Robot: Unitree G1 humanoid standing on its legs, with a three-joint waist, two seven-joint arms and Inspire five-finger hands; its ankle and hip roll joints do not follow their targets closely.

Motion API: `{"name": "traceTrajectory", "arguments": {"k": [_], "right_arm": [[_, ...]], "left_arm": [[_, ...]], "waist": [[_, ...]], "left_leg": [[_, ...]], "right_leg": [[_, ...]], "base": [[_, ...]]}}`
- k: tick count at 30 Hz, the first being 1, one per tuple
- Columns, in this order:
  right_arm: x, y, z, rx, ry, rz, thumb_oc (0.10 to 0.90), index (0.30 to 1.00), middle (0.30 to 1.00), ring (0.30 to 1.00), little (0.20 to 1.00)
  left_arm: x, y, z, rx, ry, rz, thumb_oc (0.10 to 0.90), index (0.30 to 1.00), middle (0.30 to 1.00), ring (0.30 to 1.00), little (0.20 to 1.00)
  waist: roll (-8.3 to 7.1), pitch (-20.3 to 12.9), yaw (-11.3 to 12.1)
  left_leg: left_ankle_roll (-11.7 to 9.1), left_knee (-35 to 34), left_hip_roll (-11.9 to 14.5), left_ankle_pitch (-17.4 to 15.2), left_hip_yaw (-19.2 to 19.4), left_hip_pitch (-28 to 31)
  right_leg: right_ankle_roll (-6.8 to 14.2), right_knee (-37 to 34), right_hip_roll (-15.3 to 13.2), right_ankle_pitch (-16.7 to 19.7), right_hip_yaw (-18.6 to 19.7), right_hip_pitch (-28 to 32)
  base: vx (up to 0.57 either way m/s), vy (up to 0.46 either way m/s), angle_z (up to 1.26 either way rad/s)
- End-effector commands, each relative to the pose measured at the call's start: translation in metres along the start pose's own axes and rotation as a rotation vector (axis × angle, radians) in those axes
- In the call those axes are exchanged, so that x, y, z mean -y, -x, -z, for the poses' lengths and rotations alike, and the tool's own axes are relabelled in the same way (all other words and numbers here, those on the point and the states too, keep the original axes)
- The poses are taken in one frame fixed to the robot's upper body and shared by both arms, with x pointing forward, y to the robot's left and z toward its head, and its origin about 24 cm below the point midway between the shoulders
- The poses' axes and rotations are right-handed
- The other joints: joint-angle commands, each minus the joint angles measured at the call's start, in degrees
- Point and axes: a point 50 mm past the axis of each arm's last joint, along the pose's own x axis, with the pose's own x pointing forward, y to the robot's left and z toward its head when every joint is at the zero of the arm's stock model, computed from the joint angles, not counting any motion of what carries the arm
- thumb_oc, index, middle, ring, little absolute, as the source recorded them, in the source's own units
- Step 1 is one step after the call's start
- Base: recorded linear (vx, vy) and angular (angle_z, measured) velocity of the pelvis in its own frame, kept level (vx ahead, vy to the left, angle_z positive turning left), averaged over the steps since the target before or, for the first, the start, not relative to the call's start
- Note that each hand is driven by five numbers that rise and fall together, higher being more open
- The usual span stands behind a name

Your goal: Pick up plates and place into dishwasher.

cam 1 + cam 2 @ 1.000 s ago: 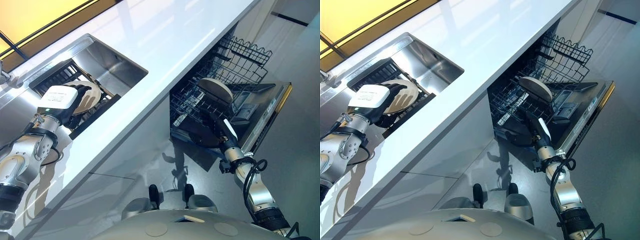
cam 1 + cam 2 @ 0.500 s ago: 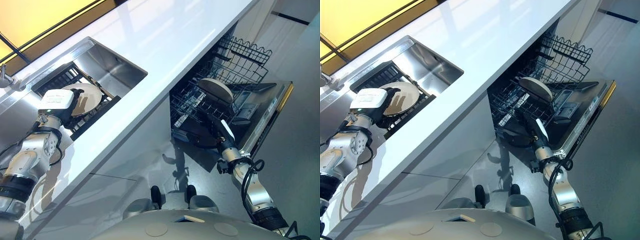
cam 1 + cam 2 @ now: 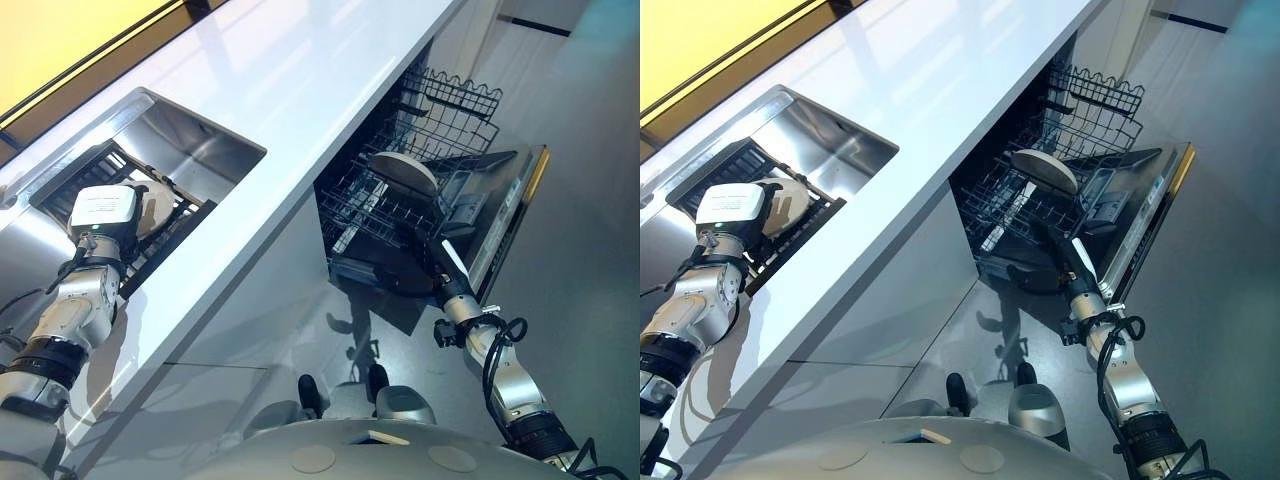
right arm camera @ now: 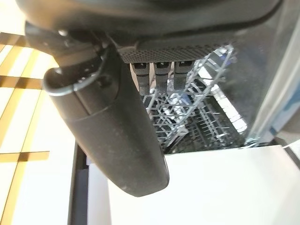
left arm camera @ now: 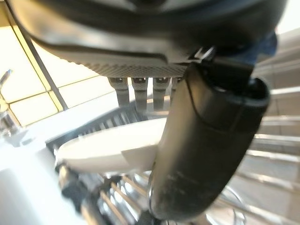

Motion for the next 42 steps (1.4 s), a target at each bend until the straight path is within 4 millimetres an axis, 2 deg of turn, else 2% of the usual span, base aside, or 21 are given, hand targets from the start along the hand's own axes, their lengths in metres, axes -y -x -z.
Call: {"name": "traceTrajectory", "arguments": {"k": [1, 5, 9, 10, 11, 16, 21, 23, 27, 31, 33, 34, 36, 42], "right_arm": [[0.002, -0.017, -0.051, 0.265, -0.004, -0.023, 0.8, 0.9, 0.9, 0.9, 0.9], [0.004, -0.015, -0.052, 0.273, -0.007, -0.016, 0.8, 0.9, 0.9, 0.9, 0.9], [0.011, -0.013, -0.06, 0.301, -0.01, 0.008, 0.8, 0.9, 0.9, 0.9, 0.9], [0.015, -0.011, -0.064, 0.324, -0.004, 0.028, 0.8, 0.9, 0.9, 0.9, 0.9], [0.016, -0.011, -0.065, 0.329, -0.002, 0.03, 0.8, 0.9, 0.9, 0.9, 0.9], [0.033, -0.005, -0.092, 0.457, 0.036, 0.135, 0.8, 0.9, 0.9, 0.9, 0.9], [0.053, 0.004, -0.125, 0.63, 0.132, 0.295, 0.8, 0.9, 0.9, 0.9, 0.9], [0.063, 0.009, -0.139, 0.706, 0.169, 0.364, 0.8, 0.9, 0.9, 0.9, 0.9], [0.076, 0.022, -0.168, 0.868, 0.196, 0.428, 0.8, 0.9, 0.9, 0.9, 0.9], [0.066, 0.03, -0.194, 0.995, 0.156, 0.147, 0.8, 0.9, 0.9, 0.9, 0.9], [0.053, 0.031, -0.207, 1.039, 0.177, -0.021, 0.8, 0.9, 0.9, 0.9, 0.9], [0.05, 0.031, -0.209, 1.048, 0.178, -0.058, 0.8, 0.9, 0.9, 0.9, 0.9], [0.038, 0.026, -0.219, 1.072, 0.19, -0.15, 0.8, 0.9, 0.9, 0.9, 0.9], [0.018, 0.019, -0.243, 1.161, 0.247, -0.215, 0.8, 0.9, 0.9, 0.9, 0.9]], "left_arm": [[-0.07, -0.031, 0.012, -0.086, 0.074, -0.347, 0.1, 0.3, 0.3, 0.3, 0.2], [-0.088, -0.028, 0.019, -0.096, 0.155, -0.463, 0.1, 0.3, 0.3, 0.3, 0.2], [-0.11, -0.018, 0.04, -0.117, 0.13, -0.577, 0.1, 0.3, 0.3, 0.3, 0.2], [-0.119, -0.012, 0.05, -0.135, 0.134, -0.632, 0.1, 0.3, 0.3, 0.3, 0.2], [-0.12, -0.011, 0.052, -0.14, 0.139, -0.641, 0.1, 0.3, 0.3, 0.3, 0.2], [-0.146, 0.011, 0.08, -0.19, 0.189, -0.821, 0.1, 0.3, 0.3, 0.3, 0.2], [-0.159, 0.028, 0.078, -0.137, 0.221, -0.957, 0.1, 0.3, 0.3, 0.3, 0.2], [-0.162, 0.035, 0.072, -0.092, 0.249, -1.011, 0.1, 0.3, 0.3, 0.3, 0.2], [-0.171, 0.054, 0.047, 0.084, 0.354, -1.152, 0.1, 0.3, 0.3, 0.3, 0.2], [-0.179, 0.072, 0.007, 0.388, 0.546, -1.194, 0.1, 0.3, 0.3, 0.3, 0.2], [-0.183, 0.077, -0.017, 0.588, 0.704, -1.134, 0.1, 0.3, 0.3, 0.3, 0.2], [-0.184, 0.077, -0.022, 0.629, 0.737, -1.109, 0.1, 0.3, 0.3, 0.3, 0.2], [-0.184, 0.076, -0.046, 0.801, 0.862, -0.983, 0.1, 0.3, 0.3, 0.3, 0.2], [-0.188, 0.074, -0.09, 1.123, 1.033, -0.674, 0.1, 0.3, 0.3, 0.3, 0.2]], "waist": [[0.67, -1.95, -0.69], [0.67, -2.06, -0.58], [0.83, -2.39, -0.07], [0.92, -2.52, 0.25], [0.94, -2.54, 0.24], [1.45, -2.94, 1.72], [1.52, -3.24, 3.34], [1.35, -3.4, 4.14], [0.8, -3.94, 5.84], [-0.07, -4.54, 7.4], [-0.73, -5.14, 8.24], [-0.8, -5.14, 8.4], [-1.29, -5.61, 9.02], [-1.69, -6.01, 9.83]], "left_leg": [[2.24, 1.19, -3.9, -8.28, 0.16, 0.95], [2.14, 1.12, -3.69, -8.26, 0.08, 1.11], [1.89, 1.04, -3.38, -8.18, 0.09, 1.22], [1.79, 1.05, -3.24, -8.09, -0.08, 1.22], [1.78, 1.06, -3.22, -8.08, -0.12, 1.22], [1.42, 0.86, -2.97, -7.97, -1.45, 1.3], [1.04, 0.95, -3.11, -7.98, -3.21, 1.38], [0.92, 0.98, -3.17, -8.0, -3.93, 1.42], [0.62, 0.87, -3.26, -8.03, -5.21, 1.57], [0.45, 0.9, -3.28, -7.5, -6.49, 1.02], [0.28, 0.62, -3.44, -7.8, -7.5, 1.19], [0.29, 0.7, -3.43, -7.36, -7.6, 0.87], [0.11, 0.5, -3.43, -7.68, -8.17, 1.24], [-0.09, 0.35, -3.19, -7.39, -8.75, 1.5]], "right_leg": [[2.79, 5.98, 2.57, -7.75, -1.72, -2.27], [2.59, 5.62, 2.76, -7.77, -1.69, -2.03], [2.35, 5.29, 2.83, -7.92, -2.23, -1.64], [2.18, 5.52, 2.84, -8.2, -2.53, -1.58], [2.16, 5.56, 2.84, -8.25, -2.58, -1.57], [1.56, 7.25, 2.77, -9.81, -3.86, -1.44], [1.0, 8.34, 2.43, -11.03, -5.52, -1.02], [0.76, 8.57, 2.28, -11.39, -6.24, -0.74], [0.39, 8.78, 2.06, -11.95, -7.83, -0.07], [0.01, 8.83, 1.98, -11.73, -9.33, 0.07], [-0.04, 8.71, 1.98, -12.32, -9.93, 0.54], [-0.11, 8.71, 2.0, -11.86, -10.1, 0.33], [-0.06, 8.74, 2.07, -12.39, -10.5, 0.83], [-0.05, 8.51, 2.28, -12.1, -11.25, 1.34]], "base": [[-0.02, -0.032, -0.06], [-0.02, -0.035, -0.04], [-0.01, -0.017, -0.01], [0.0, 0.0, 0.0], [0.0, 0.0, 0.0], [-0.01, -0.004, 0.02], [-0.02, -0.008, 0.11], [-0.02, -0.021, 0.24], [-0.02, -0.031, 0.23], [-0.05, -0.057, 0.32], [-0.02, -0.07, 0.26], [-0.07, -0.06, 0.26], [-0.01, -0.064, 0.18], [-0.02, -0.046, 0.16]]}}
